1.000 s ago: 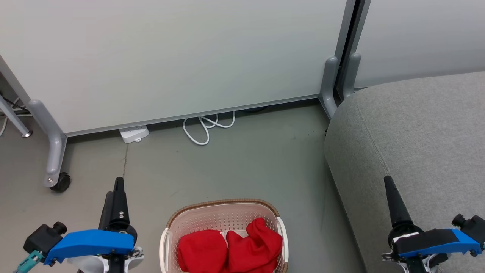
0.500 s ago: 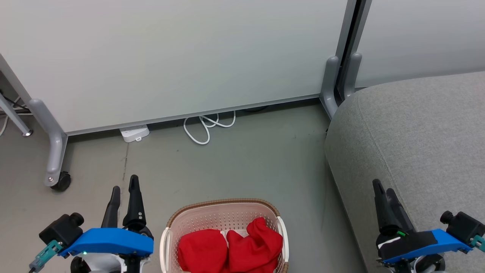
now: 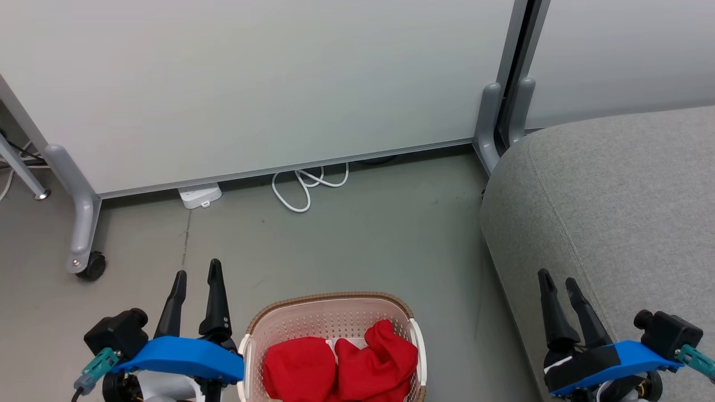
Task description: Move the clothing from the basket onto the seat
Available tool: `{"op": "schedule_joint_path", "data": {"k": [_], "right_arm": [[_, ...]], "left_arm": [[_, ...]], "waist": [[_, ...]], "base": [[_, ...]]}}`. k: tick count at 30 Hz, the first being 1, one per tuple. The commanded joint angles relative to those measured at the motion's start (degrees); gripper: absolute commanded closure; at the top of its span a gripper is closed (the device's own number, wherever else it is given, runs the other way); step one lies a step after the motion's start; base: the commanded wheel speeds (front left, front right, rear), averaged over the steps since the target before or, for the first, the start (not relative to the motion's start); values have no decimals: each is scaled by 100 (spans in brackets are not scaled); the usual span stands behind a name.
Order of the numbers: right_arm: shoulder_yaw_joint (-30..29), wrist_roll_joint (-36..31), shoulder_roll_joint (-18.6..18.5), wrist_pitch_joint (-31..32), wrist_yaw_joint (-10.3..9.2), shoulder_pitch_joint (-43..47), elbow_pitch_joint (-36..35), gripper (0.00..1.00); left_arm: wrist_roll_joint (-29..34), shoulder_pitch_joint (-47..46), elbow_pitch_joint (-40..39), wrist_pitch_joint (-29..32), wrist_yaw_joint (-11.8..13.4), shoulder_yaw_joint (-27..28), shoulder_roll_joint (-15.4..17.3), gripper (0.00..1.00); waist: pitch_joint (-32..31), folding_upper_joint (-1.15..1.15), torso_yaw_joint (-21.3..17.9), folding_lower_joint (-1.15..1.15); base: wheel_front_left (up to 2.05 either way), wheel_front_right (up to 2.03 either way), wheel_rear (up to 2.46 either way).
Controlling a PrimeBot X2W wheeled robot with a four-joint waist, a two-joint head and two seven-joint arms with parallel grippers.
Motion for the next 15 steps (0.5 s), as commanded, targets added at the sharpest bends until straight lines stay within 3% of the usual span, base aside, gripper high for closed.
{"op": "schedule_joint_path", "data": {"k": [1,15], "right_arm": [[21,-189,-44,-62,9,-122,-37,0],[88,-1053,-50,-277,11,-143,55,0]], "left_arm": [[174,-147,-43,-58,28,-56,56,0],[1023,-165,-31,-272,90,-259,98,0]], "waist": [[1,0,1,0],[9,0,16,0]], "base": [[0,0,0],[0,0,0]]}}
